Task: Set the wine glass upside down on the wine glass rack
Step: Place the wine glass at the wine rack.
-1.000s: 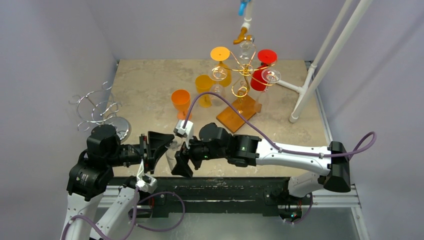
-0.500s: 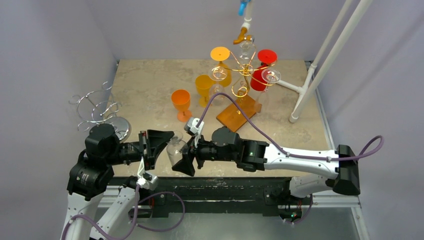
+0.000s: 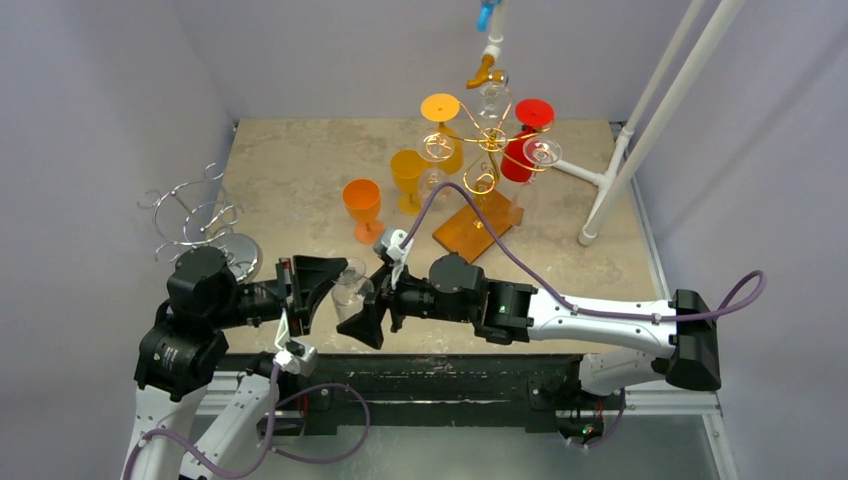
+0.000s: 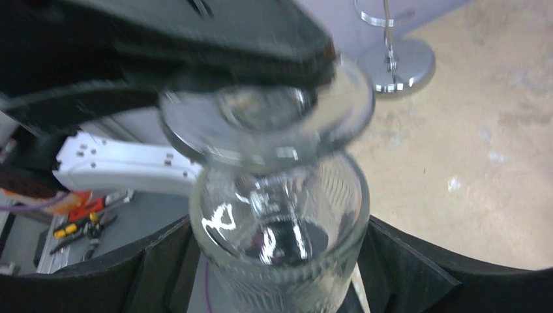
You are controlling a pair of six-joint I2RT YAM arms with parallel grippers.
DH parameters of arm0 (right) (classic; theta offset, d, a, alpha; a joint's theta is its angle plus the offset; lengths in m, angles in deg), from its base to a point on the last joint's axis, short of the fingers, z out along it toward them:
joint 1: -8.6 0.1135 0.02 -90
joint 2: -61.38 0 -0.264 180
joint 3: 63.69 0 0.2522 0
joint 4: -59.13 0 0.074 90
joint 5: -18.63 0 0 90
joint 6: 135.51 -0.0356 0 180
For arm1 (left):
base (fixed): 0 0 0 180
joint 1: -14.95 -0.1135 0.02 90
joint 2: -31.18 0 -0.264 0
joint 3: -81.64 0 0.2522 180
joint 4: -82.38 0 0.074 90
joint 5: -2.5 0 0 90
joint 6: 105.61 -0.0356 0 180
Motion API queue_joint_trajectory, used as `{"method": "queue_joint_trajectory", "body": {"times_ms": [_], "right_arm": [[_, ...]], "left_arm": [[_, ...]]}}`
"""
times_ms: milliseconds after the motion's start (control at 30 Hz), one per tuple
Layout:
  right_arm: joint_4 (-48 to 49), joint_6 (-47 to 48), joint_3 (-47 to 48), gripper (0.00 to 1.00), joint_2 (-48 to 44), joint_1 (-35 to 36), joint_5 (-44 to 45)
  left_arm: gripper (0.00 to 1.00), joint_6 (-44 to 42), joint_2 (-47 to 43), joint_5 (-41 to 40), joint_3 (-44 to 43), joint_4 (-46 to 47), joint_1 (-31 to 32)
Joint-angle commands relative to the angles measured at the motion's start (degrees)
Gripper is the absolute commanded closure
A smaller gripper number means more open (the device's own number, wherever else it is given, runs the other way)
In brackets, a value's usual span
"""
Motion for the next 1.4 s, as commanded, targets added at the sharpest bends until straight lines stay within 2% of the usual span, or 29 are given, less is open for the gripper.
{"method": "queue_joint_trajectory", "body": {"times_ms": [0, 100, 233, 367, 567, 800, 867, 967, 1067, 1167, 1233, 1267, 1333, 1367], "right_arm": [[13.28, -2.68, 0.32, 0.03, -1.94, 0.06, 1.75], [15.33, -3.27, -0.41, 0.01, -1.96, 0.14, 2.04], [14.97, -3.52, -0.29, 0.06, -1.15, 0.14, 1.48], [13.23, -3.81, -1.65, 0.01, -1.60, 0.14, 2.02], [14.27, -4.48, -6.77, 0.01, -4.36, 0.14, 3.72], [16.87, -4.69, -7.88, 0.03, -3.57, 0.14, 3.29], [18.46, -4.42, -7.50, 0.08, -3.02, 0.14, 3.21], [19.44, -3.71, -5.68, 0.22, -1.65, 0.14, 3.40], [19.96, -3.46, -5.27, 0.38, -1.07, 0.12, 3.73], [21.17, -3.47, -7.64, 0.59, -2.12, 0.14, 5.40], [22.17, -4.28, -10.47, 0.65, -4.62, 0.10, 6.00], [22.07, -4.35, -11.59, 0.67, -6.18, 0.06, 7.54], [19.54, -2.65, -12.88, 0.71, -9.48, -0.01, 11.57], [17.23, -1.50, -13.27, 0.72, -11.12, -0.14, 13.82]], "left_arm": [[1.00, 2.83, 0.21, 1.36, 0.08, 3.65, 0.04], [1.00, 3.04, 0.01, 1.09, 0.75, 4.57, 0.04], [1.00, 3.21, 0.21, 0.14, 0.62, 4.80, 0.04], [1.00, 3.17, 0.07, -1.11, 0.85, 5.00, 0.04], [1.00, 4.79, -0.18, -1.78, 1.01, 6.52, 0.04], [1.00, 5.99, 0.27, -2.09, 0.31, 6.92, 0.04], [1.00, 6.28, 0.19, -1.92, 0.40, 7.05, 0.04], [1.00, 6.16, 0.00, -2.10, 0.68, 7.29, 0.04], [1.00, 7.38, 0.18, -3.10, 0.61, 8.26, 0.04], [1.00, 8.58, 0.44, -3.93, 0.44, 8.72, 0.04], [1.00, 9.06, 0.37, -4.17, 0.56, 8.61, 0.04], [0.96, 9.57, 0.29, -4.16, 0.75, 8.54, 0.06], [0.76, 9.43, 0.08, -3.97, 1.32, 7.59, 0.04], [0.44, 8.97, 0.02, -3.95, 1.58, 7.00, 0.04]]}}
